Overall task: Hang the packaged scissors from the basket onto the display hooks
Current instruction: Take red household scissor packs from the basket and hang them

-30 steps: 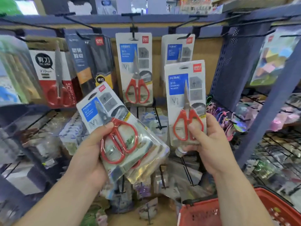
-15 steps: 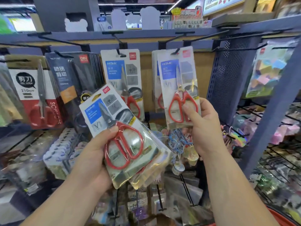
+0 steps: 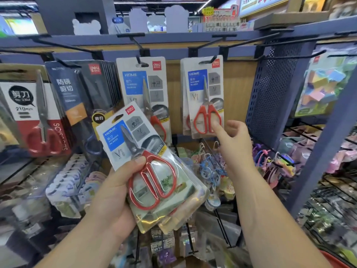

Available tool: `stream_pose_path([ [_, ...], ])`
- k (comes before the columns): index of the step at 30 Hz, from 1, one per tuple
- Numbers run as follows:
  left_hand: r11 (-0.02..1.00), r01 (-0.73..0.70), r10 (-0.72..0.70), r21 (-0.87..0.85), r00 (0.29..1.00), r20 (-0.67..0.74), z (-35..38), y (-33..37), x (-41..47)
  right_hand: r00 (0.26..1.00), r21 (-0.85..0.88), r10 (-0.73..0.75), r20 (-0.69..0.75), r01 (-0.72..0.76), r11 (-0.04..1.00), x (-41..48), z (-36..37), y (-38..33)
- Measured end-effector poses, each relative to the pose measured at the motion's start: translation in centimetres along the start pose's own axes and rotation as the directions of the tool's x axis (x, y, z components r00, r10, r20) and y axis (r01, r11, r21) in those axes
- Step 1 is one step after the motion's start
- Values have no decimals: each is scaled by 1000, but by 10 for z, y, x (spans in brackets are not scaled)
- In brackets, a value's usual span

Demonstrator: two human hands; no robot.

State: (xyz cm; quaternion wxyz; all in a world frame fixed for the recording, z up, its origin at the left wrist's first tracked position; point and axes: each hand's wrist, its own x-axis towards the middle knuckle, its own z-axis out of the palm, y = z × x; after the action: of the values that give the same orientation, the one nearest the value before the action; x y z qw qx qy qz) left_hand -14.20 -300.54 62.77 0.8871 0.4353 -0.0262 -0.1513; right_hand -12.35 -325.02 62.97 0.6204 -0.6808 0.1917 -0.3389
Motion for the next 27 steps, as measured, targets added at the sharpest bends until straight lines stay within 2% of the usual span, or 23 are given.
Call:
stream_pose_path([
  [2,1000,-21,21,5,1000,-13,0,-1,0,998,24,-51,-33,52,998,-28,-5,-9],
  [4,999,-53,53,-2,998,-15,3,-3,-1,985,137,-94,146,74,988,-66,-7,-20],
  [6,996,-89,89,-6,996,-26,6,-6,-2,913,73,-127,388,107,992,-101,-4,-26],
  [8,994,-107,106,-3,993,-43,11,-9,-6,867,-22,-142,478,173,985,-118,3,-20],
  [10,992,-123,123,11,991,-56,12,-11,-8,877,-2,-129,462,147,989,-123,8,-14],
  [13,990,-142,143,15,986,-85,13,-17,-11,897,115,-111,428,68,991,-129,10,-8],
  [18,986,-159,155,-44,984,-92,17,-25,-20,939,249,-79,334,-7,968,-144,14,-3],
  [24,990,-141,140,-7,989,-46,16,-35,-35,967,516,-8,256,-130,847,-151,15,0],
  [27,988,-152,152,8,986,-65,10,-35,-38,973,601,15,231,-155,784,-152,14,3],
])
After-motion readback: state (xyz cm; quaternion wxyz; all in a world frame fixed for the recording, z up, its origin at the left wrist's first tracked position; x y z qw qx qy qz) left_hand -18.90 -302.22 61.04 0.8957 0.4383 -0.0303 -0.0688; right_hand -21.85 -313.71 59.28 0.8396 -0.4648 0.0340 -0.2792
